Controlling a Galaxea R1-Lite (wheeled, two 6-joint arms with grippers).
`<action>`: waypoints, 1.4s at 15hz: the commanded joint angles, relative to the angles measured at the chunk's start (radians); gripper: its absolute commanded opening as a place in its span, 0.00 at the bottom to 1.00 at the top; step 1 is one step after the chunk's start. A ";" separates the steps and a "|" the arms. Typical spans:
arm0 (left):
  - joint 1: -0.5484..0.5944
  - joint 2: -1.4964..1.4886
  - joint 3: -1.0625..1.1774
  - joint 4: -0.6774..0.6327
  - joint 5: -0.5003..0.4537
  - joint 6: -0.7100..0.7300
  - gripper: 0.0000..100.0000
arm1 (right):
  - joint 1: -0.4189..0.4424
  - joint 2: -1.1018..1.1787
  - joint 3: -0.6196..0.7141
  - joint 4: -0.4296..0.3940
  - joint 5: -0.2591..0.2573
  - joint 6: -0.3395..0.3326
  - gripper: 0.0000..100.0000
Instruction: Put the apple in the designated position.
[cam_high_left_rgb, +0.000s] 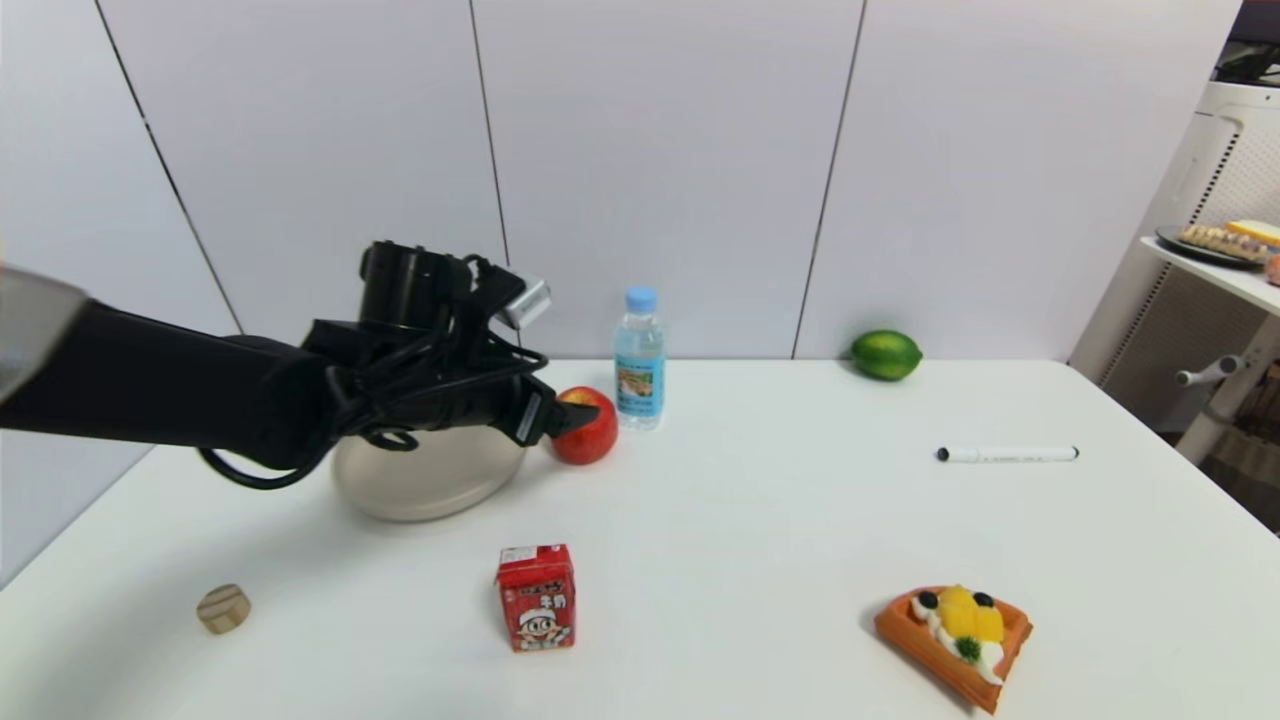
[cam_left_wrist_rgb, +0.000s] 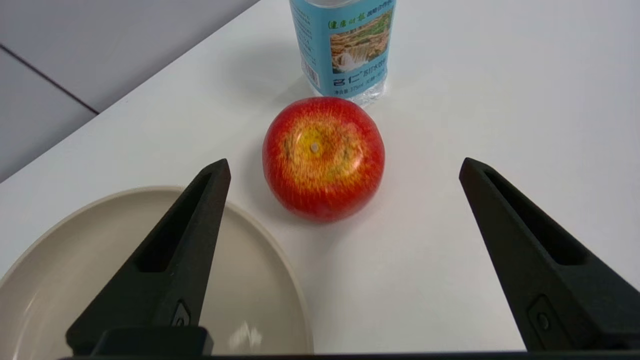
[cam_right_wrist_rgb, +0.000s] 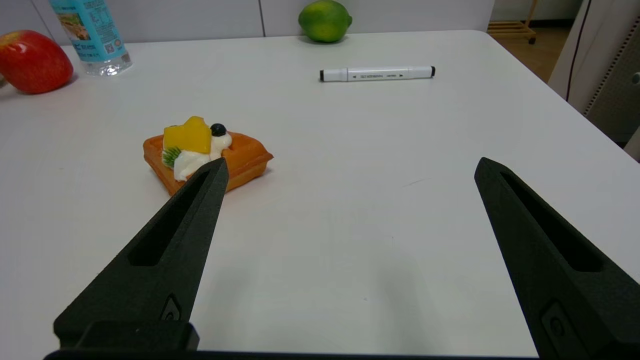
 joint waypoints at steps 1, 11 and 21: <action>0.114 -0.740 0.508 0.132 0.003 0.006 1.00 | 0.000 0.001 0.000 0.000 0.000 0.000 1.00; 0.437 -1.827 1.128 0.109 0.310 -0.040 1.00 | 0.000 0.001 0.000 0.000 0.000 0.000 1.00; 0.437 -1.866 1.128 0.241 0.211 -0.290 1.00 | 0.000 0.001 0.000 0.000 0.002 0.000 1.00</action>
